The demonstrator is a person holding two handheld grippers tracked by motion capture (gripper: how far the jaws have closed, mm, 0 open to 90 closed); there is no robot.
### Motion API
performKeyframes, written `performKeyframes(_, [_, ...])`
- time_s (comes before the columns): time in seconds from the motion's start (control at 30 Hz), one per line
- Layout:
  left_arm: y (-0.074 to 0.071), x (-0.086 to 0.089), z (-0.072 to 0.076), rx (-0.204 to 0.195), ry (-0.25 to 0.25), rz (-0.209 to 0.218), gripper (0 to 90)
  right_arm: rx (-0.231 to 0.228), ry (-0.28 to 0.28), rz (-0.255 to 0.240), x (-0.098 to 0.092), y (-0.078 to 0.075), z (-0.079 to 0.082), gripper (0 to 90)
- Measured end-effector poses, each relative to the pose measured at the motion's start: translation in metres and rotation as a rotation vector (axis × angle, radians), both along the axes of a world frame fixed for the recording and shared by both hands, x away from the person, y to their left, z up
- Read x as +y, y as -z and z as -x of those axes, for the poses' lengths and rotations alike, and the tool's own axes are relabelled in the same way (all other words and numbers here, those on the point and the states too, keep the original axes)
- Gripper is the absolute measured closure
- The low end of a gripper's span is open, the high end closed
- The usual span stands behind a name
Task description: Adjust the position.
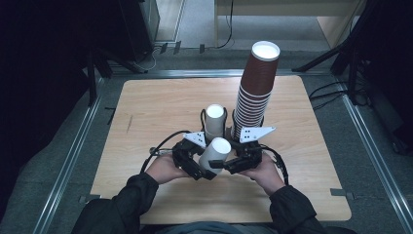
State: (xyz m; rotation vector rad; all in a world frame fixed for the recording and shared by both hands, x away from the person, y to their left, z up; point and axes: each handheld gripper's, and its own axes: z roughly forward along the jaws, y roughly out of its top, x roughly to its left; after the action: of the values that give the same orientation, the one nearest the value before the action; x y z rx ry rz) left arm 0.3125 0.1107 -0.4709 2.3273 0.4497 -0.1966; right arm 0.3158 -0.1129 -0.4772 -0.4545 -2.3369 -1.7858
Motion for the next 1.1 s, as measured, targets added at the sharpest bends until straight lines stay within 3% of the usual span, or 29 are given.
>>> performKeyframes(0.27, [0.001,0.002,-0.003,0.030,0.002,0.031,22.4,-0.005,0.007,0.002,-0.001,-0.001,0.000,30.0])
performKeyframes(0.7, [0.000,0.003,-0.001,0.011,0.021,0.023,25.1,-0.011,-0.013,0.013,-0.002,-0.002,0.000,26.7])
performKeyframes(0.83, [-0.002,0.007,-0.002,0.004,0.015,0.027,25.3,-0.031,-0.002,0.044,-0.002,-0.004,0.000,22.9])
performKeyframes(1.1, [-0.007,0.022,-0.005,0.014,0.009,0.019,25.4,-0.012,0.002,0.089,-0.009,-0.006,-0.002,22.4])
